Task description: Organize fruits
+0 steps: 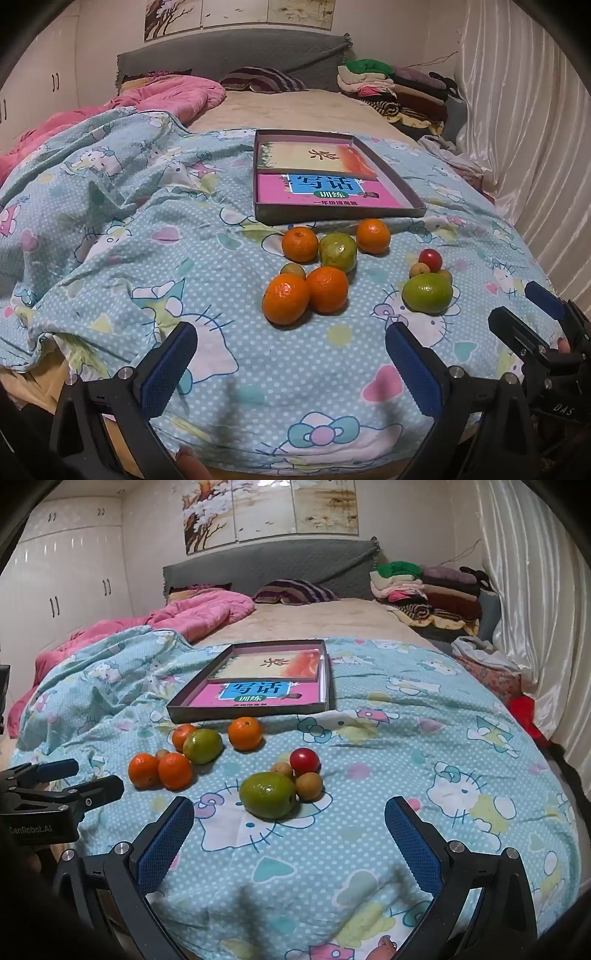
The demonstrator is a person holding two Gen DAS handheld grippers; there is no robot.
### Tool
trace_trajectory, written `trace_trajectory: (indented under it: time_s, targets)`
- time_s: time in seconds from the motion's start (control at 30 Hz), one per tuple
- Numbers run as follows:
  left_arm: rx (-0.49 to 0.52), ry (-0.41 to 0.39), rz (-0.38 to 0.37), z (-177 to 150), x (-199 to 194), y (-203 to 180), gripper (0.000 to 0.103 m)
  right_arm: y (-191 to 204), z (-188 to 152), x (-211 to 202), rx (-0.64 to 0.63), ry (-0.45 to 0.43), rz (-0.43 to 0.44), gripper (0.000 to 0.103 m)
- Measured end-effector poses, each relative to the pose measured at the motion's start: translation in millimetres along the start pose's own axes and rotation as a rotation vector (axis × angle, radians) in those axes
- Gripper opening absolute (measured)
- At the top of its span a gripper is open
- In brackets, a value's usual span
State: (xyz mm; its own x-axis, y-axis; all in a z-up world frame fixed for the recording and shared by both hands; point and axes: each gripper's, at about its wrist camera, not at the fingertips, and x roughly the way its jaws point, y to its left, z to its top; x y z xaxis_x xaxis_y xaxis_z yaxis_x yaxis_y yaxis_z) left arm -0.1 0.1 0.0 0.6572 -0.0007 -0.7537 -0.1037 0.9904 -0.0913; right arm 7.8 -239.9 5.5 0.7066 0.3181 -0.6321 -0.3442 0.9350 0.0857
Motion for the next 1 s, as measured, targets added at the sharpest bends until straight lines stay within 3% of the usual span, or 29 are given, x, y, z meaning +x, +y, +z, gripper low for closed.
trace_trajectory:
  time_s: [1.0]
  targets:
    - [0.000, 0.000, 0.000, 1.6, -4.5, 2.0, 0.103, 0.8, -1.8, -0.4, 0.002, 0.001, -0.006, 0.103]
